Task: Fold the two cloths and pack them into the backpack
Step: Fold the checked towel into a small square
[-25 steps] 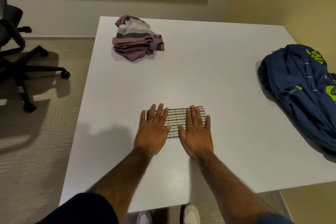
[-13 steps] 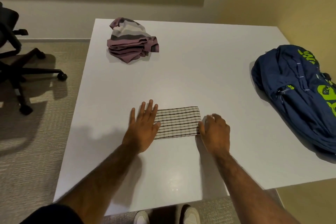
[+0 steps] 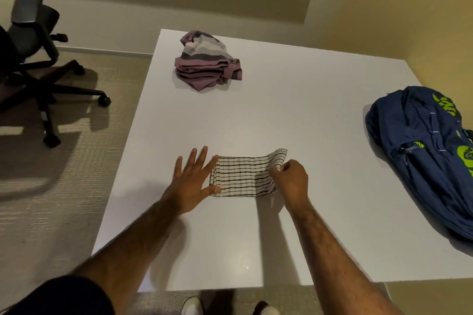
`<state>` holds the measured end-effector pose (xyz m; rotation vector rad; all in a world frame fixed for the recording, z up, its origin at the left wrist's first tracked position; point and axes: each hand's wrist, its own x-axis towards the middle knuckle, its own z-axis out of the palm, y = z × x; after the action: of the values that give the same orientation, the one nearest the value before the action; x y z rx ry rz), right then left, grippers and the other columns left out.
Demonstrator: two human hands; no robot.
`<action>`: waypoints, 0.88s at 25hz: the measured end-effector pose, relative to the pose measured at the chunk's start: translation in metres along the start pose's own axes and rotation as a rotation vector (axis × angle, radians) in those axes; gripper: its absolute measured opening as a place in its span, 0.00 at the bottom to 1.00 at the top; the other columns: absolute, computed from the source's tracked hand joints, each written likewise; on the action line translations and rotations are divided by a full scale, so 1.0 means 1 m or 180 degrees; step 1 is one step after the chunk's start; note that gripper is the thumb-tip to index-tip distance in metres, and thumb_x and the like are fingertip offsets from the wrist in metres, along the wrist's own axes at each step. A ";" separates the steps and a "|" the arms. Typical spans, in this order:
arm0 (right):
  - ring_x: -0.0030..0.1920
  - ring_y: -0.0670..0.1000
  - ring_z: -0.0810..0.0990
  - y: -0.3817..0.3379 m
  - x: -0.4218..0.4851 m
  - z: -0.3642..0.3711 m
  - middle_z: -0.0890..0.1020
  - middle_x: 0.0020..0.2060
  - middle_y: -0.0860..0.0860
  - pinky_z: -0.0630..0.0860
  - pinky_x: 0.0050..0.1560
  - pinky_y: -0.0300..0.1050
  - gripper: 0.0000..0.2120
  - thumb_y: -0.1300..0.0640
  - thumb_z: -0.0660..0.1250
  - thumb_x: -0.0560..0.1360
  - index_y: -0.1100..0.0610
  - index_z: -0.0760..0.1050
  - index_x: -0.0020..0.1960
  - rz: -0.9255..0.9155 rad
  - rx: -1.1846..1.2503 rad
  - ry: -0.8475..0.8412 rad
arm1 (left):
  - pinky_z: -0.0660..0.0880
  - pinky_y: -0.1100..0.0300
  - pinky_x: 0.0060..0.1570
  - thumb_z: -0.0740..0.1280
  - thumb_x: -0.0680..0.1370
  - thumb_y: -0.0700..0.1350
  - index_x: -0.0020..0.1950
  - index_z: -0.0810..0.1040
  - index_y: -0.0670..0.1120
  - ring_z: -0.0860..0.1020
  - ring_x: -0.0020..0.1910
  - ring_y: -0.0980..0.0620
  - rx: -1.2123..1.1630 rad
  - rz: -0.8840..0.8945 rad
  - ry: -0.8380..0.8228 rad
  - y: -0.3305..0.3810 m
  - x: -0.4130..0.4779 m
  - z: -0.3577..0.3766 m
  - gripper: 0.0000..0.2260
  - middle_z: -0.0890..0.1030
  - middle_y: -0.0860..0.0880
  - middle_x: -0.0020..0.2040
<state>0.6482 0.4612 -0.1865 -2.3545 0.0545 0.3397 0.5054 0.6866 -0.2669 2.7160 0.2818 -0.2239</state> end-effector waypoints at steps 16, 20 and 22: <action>0.81 0.55 0.56 -0.015 -0.065 0.102 0.64 0.78 0.56 0.52 0.80 0.54 0.23 0.52 0.54 0.83 0.59 0.71 0.74 -0.1845 -0.0898 -0.0659 | 0.42 0.36 0.78 0.44 0.86 0.58 0.83 0.37 0.53 0.36 0.81 0.44 0.0723 -0.0055 0.0156 0.001 -0.007 0.000 0.28 0.34 0.48 0.82; 0.80 0.55 0.59 -0.007 -0.042 0.083 0.65 0.78 0.56 0.56 0.79 0.56 0.24 0.53 0.51 0.82 0.58 0.70 0.74 -0.2247 -0.0995 -0.0073 | 0.48 0.37 0.79 0.47 0.86 0.57 0.84 0.49 0.50 0.46 0.83 0.43 0.0586 -0.0214 0.1027 0.021 0.000 -0.009 0.27 0.46 0.45 0.84; 0.82 0.54 0.50 -0.006 -0.028 0.079 0.57 0.81 0.55 0.51 0.80 0.56 0.25 0.51 0.49 0.84 0.57 0.61 0.80 -0.2206 -0.1344 -0.0159 | 0.44 0.39 0.79 0.43 0.85 0.60 0.84 0.49 0.51 0.44 0.83 0.44 0.0473 -0.0084 0.1087 0.043 0.013 -0.015 0.28 0.45 0.46 0.84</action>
<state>0.6041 0.5181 -0.2300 -2.5854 -0.9132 0.0646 0.5289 0.6563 -0.2401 2.8911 0.4118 0.2241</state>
